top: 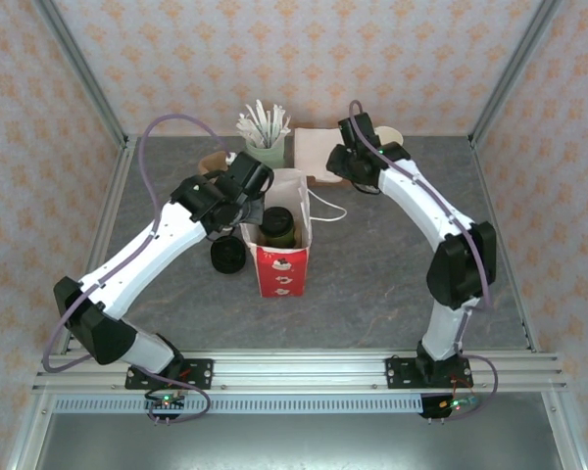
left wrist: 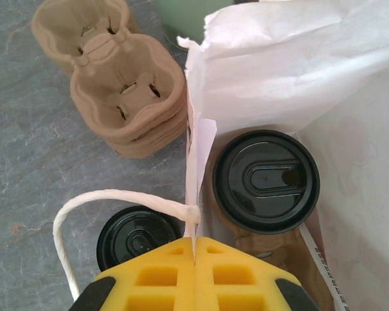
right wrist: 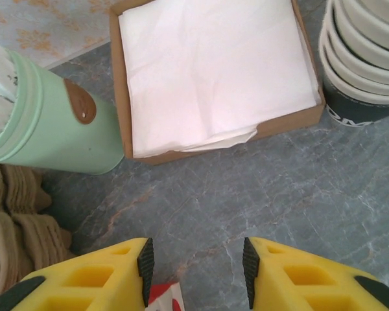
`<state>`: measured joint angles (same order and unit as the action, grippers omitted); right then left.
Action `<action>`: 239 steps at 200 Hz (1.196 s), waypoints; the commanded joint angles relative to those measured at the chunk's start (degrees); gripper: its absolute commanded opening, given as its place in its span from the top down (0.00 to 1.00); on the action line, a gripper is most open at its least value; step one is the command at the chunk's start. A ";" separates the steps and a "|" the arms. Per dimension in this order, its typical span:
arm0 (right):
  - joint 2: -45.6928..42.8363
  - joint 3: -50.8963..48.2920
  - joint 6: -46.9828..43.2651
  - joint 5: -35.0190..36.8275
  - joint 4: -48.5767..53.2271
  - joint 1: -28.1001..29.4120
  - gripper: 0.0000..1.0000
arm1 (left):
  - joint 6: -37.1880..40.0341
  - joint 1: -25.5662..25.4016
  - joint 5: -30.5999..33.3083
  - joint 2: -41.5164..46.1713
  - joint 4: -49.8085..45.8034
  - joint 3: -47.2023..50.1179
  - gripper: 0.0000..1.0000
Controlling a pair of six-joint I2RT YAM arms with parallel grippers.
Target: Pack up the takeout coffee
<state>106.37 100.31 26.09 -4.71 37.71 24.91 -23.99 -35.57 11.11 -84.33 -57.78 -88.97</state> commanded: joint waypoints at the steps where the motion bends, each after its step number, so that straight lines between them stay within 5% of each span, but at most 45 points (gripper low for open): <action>1: 4.74 6.61 -1.64 2.53 1.30 -0.38 0.57 | -0.37 0.49 0.01 2.05 0.07 1.73 0.97; 52: 18.90 20.44 -2.62 5.38 3.73 -0.38 0.58 | -0.26 1.11 -0.33 5.05 0.43 3.36 0.95; 96: 29.95 32.94 -4.45 7.98 4.51 -0.32 0.56 | -0.03 1.11 -3.36 6.18 0.08 2.37 0.67; 135: 40.62 45.53 -8.12 10.69 4.76 -0.33 0.51 | -0.82 1.12 -6.26 7.84 -0.94 0.68 0.51; 180: 46.64 50.66 -14.21 15.54 1.16 -0.54 0.40 | -2.54 1.03 -5.79 13.87 1.13 1.47 0.46; 239: 50.16 51.74 -15.62 14.20 0.36 -2.13 0.40 | -2.38 1.04 -3.25 16.21 -0.04 -0.71 0.44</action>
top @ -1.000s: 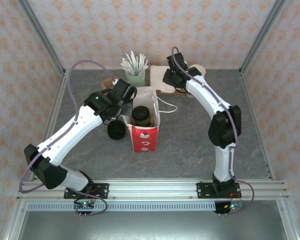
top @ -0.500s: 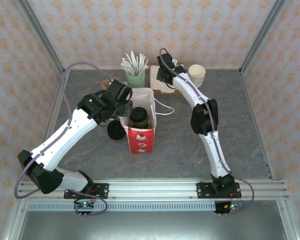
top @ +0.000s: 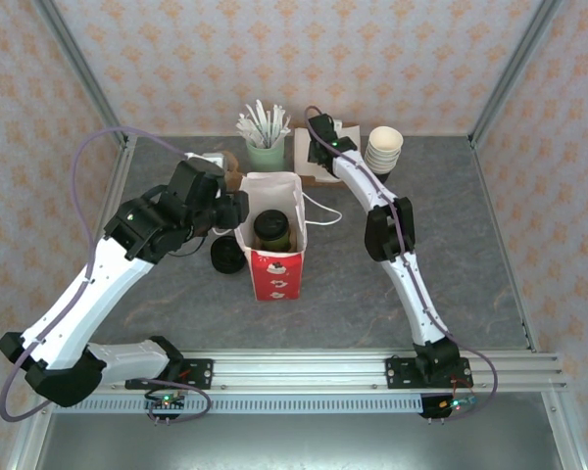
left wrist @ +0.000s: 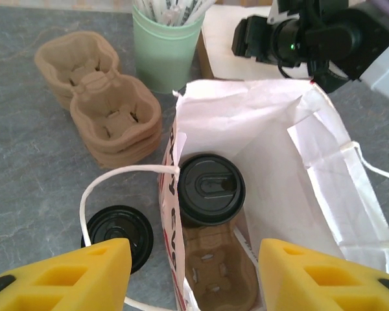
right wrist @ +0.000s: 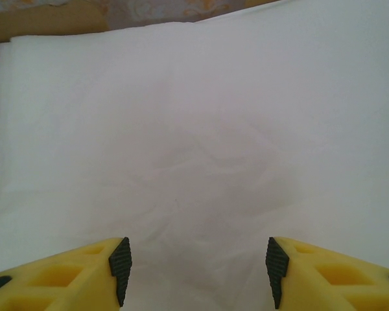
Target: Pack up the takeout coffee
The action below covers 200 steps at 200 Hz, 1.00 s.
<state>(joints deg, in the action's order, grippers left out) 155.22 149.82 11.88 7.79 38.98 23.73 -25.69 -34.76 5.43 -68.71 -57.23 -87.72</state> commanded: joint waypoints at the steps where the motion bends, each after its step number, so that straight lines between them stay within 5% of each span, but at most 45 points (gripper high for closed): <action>1: 1.32 2.19 -1.41 1.70 -0.96 -1.00 0.40 | -0.68 0.23 2.45 0.59 -0.59 -2.03 0.44; 122: 2.79 1.10 0.19 -1.08 -1.39 -1.24 0.45 | -0.02 0.25 2.88 1.63 -2.08 -3.77 0.44; 200: 2.81 2.14 0.18 -1.56 -1.28 -1.28 0.62 | 0.05 0.23 2.95 2.26 -3.21 -4.16 0.44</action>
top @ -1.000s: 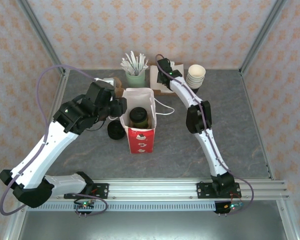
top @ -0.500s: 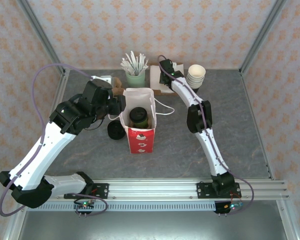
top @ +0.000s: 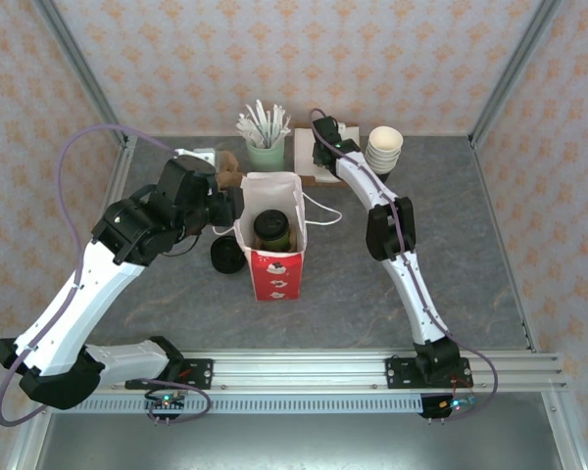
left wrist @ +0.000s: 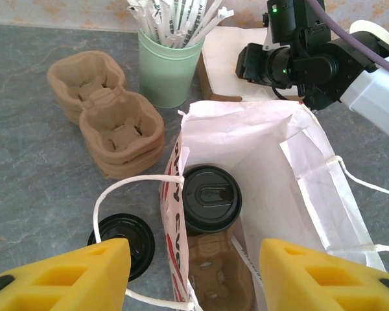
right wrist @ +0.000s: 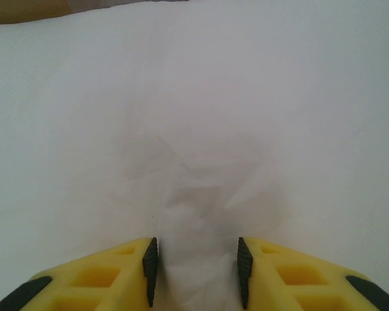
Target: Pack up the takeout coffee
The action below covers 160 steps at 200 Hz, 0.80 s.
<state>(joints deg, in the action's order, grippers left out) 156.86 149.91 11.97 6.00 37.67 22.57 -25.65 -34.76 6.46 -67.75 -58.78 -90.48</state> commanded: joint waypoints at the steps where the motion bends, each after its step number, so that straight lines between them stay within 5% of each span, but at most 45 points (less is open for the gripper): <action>1: 1.17 2.10 0.13 0.24 0.03 -0.14 0.62 | 0.00 0.23 1.91 1.30 -1.67 -1.39 0.44; 160: -12.72 4.34 1.33 -2.62 1.94 -0.11 0.92 | -0.45 0.22 0.68 1.90 -1.57 -0.78 0.44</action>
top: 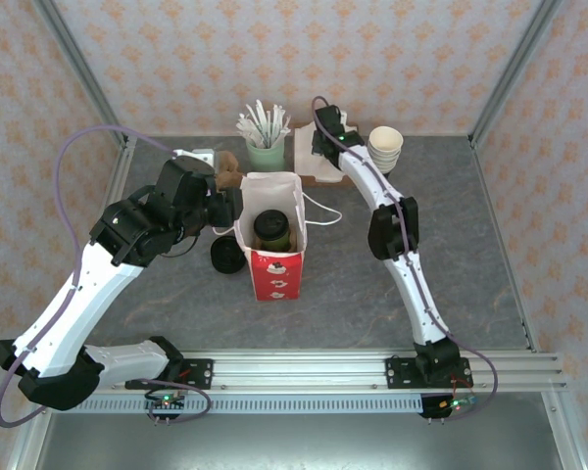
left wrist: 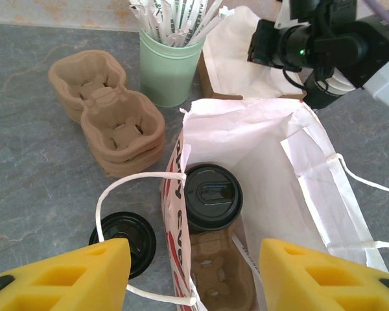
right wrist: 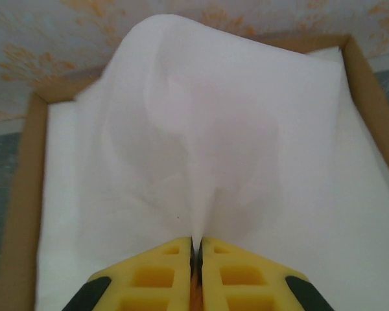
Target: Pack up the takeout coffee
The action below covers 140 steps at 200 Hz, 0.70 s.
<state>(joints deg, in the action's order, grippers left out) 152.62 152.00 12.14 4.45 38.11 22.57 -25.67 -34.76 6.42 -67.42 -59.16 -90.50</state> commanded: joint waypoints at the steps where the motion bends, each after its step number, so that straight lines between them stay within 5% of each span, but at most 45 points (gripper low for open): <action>1: -8.65 2.24 1.23 -1.13 1.56 -0.13 0.92 | -0.39 0.22 0.76 1.63 -1.12 -0.74 0.44; 91: -27.45 1.18 9.41 -7.38 11.76 1.75 1.00 | -1.87 0.22 -2.53 0.38 -0.10 0.49 0.40; 140: -41.47 -8.85 16.10 -15.56 12.34 6.96 1.00 | -3.88 0.22 -2.33 2.57 2.82 4.62 0.38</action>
<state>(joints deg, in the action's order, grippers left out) 118.30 148.14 23.70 -5.74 48.47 26.57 -27.49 -34.76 4.14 -66.70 -58.24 -88.25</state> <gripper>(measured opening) 0.068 0.614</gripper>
